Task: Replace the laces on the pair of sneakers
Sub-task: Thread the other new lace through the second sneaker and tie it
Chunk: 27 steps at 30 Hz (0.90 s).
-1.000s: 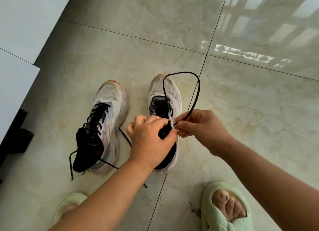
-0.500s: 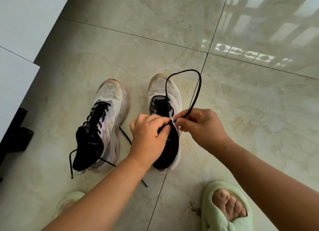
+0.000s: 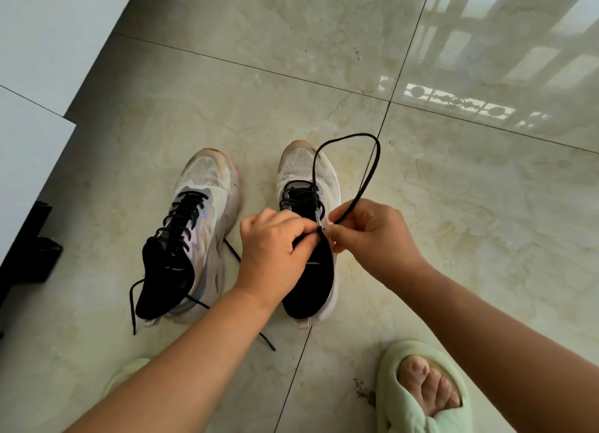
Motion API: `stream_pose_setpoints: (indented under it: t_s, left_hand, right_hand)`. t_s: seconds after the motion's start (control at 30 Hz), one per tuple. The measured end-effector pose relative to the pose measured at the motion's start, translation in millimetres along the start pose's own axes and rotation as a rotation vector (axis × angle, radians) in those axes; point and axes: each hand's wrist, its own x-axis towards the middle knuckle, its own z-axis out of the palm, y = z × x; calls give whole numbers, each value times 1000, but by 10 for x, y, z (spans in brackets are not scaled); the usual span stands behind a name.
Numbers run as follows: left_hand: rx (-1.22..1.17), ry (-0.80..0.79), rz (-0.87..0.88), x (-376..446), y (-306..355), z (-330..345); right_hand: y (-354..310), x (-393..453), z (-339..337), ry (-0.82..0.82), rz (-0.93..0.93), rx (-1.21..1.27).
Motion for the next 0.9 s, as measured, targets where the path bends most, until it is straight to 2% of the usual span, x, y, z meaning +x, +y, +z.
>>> stream_pose_setpoints:
  t_s: [0.3, 0.47, 0.7, 0.8, 0.9]
  left_hand:
    - [8, -4, 14, -1, 38, 12]
    - [-18, -42, 28, 81, 11, -35]
    - [-22, -168, 138, 149, -35, -67]
    - [-30, -116, 176, 126, -18, -58]
    - [-94, -68, 191, 72, 0, -47]
  right_hand:
    - [29, -15, -9, -65, 70, 103]
    - [40, -47, 12, -13, 54, 148]
    - [59, -74, -11, -31, 88, 218]
    - [88, -151, 33, -45, 81, 63]
    - [61, -152, 66, 26, 14, -162]
